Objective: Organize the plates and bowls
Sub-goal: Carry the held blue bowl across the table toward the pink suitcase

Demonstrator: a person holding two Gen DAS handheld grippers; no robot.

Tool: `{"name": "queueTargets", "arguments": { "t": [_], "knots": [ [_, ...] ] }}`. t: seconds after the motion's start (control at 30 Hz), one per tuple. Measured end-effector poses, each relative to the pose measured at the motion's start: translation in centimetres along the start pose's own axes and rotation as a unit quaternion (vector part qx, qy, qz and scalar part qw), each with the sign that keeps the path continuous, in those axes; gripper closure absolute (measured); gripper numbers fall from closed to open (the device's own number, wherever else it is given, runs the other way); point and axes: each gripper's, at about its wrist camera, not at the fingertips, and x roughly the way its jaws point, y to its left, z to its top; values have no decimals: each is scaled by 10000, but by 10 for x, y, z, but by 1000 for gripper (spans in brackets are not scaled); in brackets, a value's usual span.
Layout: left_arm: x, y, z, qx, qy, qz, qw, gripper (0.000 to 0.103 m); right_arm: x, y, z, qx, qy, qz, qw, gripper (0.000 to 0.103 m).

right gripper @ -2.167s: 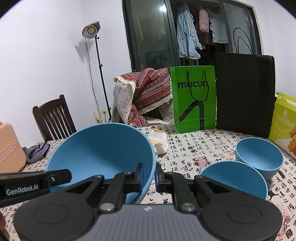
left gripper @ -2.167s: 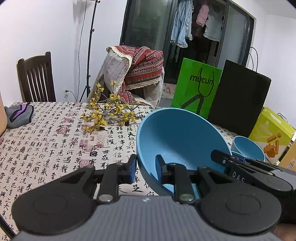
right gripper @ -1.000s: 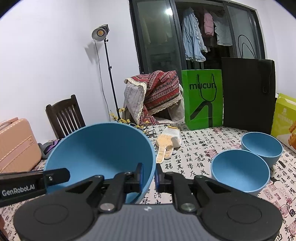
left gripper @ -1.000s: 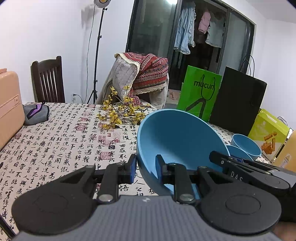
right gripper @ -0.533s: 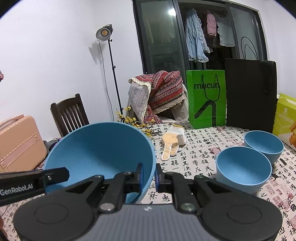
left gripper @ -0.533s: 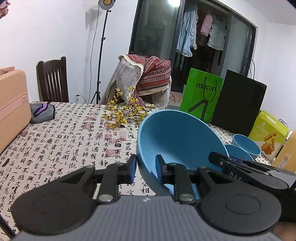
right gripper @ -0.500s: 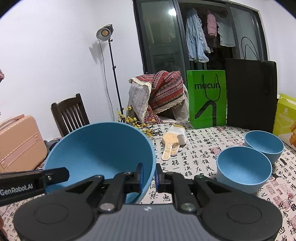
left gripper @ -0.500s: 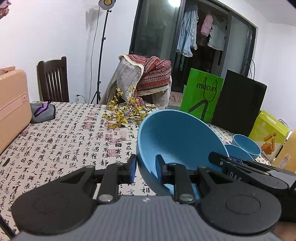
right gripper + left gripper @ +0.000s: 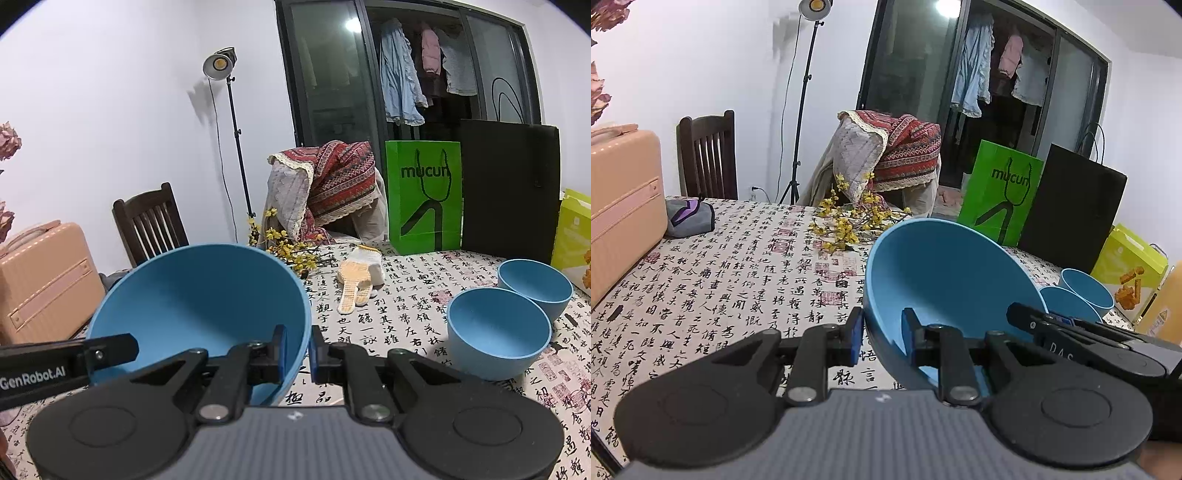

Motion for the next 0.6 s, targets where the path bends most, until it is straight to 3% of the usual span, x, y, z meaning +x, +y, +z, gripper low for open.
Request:
{"name": "queueTargets", "arguments": {
  "t": [0.6],
  "knots": [
    [-14, 13, -4, -118, -75, 46, 9999, 81, -2, 20, -7, -70, 47, 55, 9999, 91]
  ]
}}
